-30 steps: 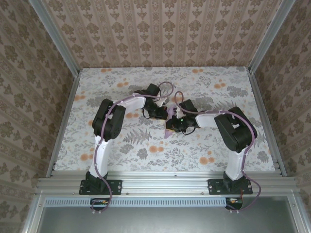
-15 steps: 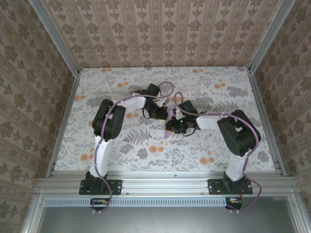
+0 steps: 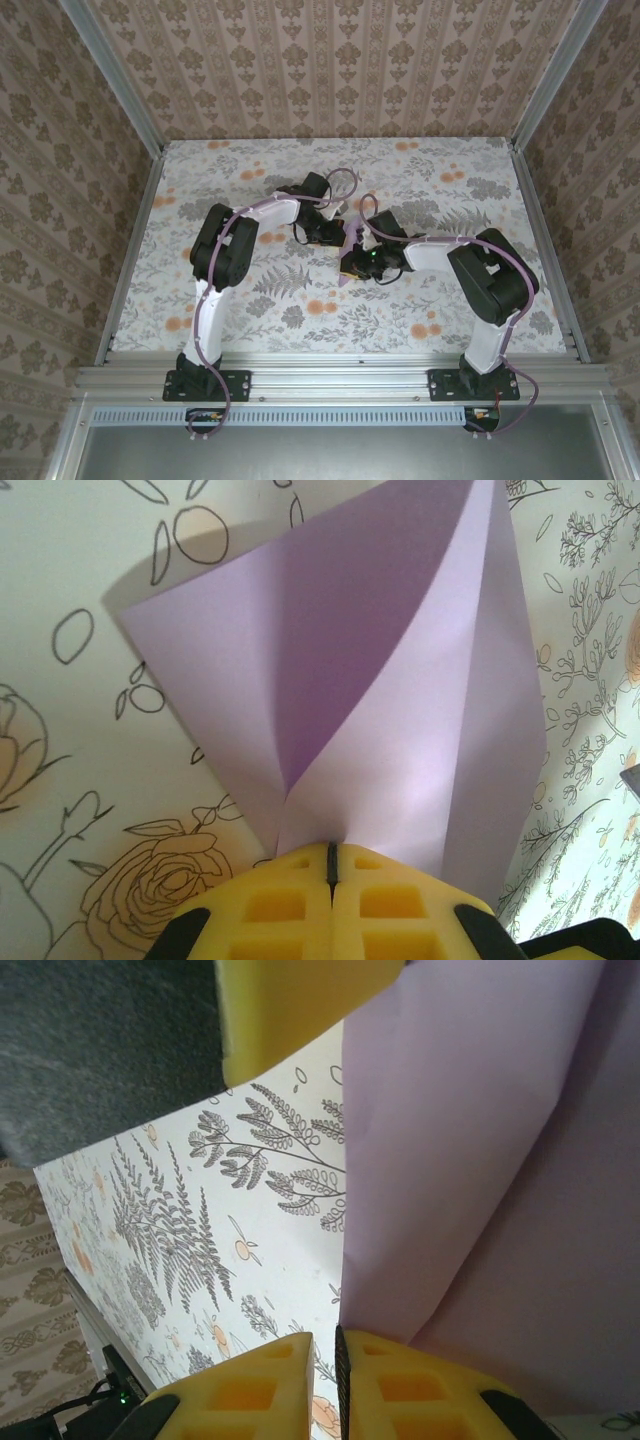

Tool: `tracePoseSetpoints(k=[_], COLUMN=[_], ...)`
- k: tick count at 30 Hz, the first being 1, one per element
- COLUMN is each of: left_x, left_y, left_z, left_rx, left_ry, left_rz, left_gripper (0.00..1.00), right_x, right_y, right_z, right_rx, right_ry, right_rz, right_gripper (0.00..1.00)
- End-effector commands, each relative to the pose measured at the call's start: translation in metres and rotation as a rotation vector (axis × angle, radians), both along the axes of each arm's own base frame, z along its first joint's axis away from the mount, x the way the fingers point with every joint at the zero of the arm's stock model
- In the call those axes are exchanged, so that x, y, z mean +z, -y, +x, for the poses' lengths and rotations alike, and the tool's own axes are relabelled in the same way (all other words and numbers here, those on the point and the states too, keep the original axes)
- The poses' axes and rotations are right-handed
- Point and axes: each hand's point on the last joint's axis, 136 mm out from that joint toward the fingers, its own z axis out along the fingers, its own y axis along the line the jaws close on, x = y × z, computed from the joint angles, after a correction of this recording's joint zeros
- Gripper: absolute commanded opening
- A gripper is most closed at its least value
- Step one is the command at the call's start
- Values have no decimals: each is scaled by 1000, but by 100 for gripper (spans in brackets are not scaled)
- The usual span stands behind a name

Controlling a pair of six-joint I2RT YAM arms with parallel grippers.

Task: Fold a paper plane with a square sheet of paper (pick it up from the middle)
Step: Fourth fold the wing at the center of the table.

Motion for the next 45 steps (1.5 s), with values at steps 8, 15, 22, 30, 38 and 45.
tracePoseSetpoints(k=[8,15,22,30,38,45], left_x=[-74,-75,-79,-80,-83,-85], left_y=[-36,-36,-37,-38,-39,-40], left_z=[-21,-20,-23,-23,-23,-23], left_rx=[-4,-4,-5,-7,-6,-5], left_ry=[-80,-80,-87,-85,-89,-92], left_rz=[218,223,225,228,231,233], left_gripper=[3,3,3,2,2,2], right_x=[-16,-19,-12,-21,-30,-34], right_y=[-10,-12,-19,-21,-17,-20], right_z=[-8,-15,-17,-28,-46,-66], right_rx=[30,50,71,104,152,194], right_ry=[-55,-67,-53,-75,-113,-140], right_rz=[13,4,12,-30,-101,-138], right_gripper=[18,18,19,19,19,19])
